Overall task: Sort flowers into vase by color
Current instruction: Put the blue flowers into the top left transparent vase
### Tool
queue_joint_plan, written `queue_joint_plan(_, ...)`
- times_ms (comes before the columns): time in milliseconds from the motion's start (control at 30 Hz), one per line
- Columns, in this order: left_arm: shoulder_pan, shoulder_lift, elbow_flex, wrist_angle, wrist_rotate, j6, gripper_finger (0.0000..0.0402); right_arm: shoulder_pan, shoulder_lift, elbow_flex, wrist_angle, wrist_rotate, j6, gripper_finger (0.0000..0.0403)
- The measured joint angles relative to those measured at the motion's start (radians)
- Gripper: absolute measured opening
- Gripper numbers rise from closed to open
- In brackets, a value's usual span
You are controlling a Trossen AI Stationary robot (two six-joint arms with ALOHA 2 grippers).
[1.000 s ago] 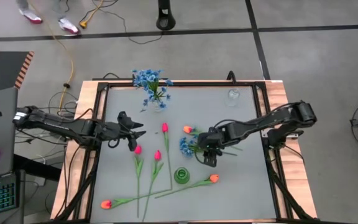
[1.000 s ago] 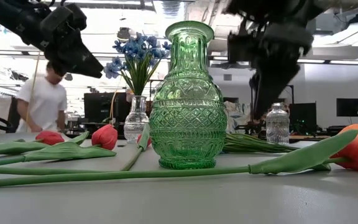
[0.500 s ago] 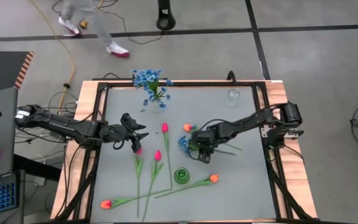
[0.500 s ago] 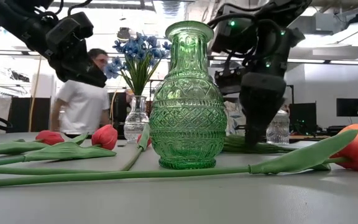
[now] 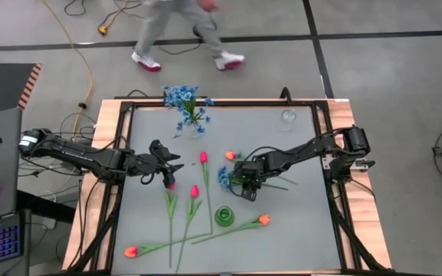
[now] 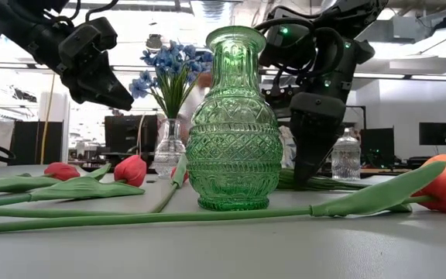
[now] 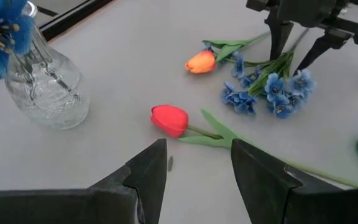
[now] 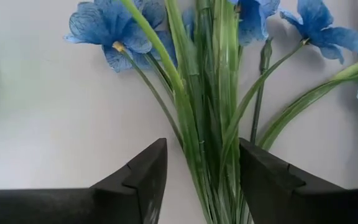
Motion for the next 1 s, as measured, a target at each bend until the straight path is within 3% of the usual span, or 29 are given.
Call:
queue_joint_plan(567, 0.000, 0.000, 0.000, -0.001, 0.002, -0.006, 0.0167, 0.000, 0.000, 0.000, -0.033, -0.002, 0.000, 0.0050)
queue_joint_plan(1000, 0.000, -0.003, 0.000, -0.002, 0.002, -0.007, 0.0167, 0.001, -0.047, -0.002, -0.035, -0.008, 0.001, 0.0042)
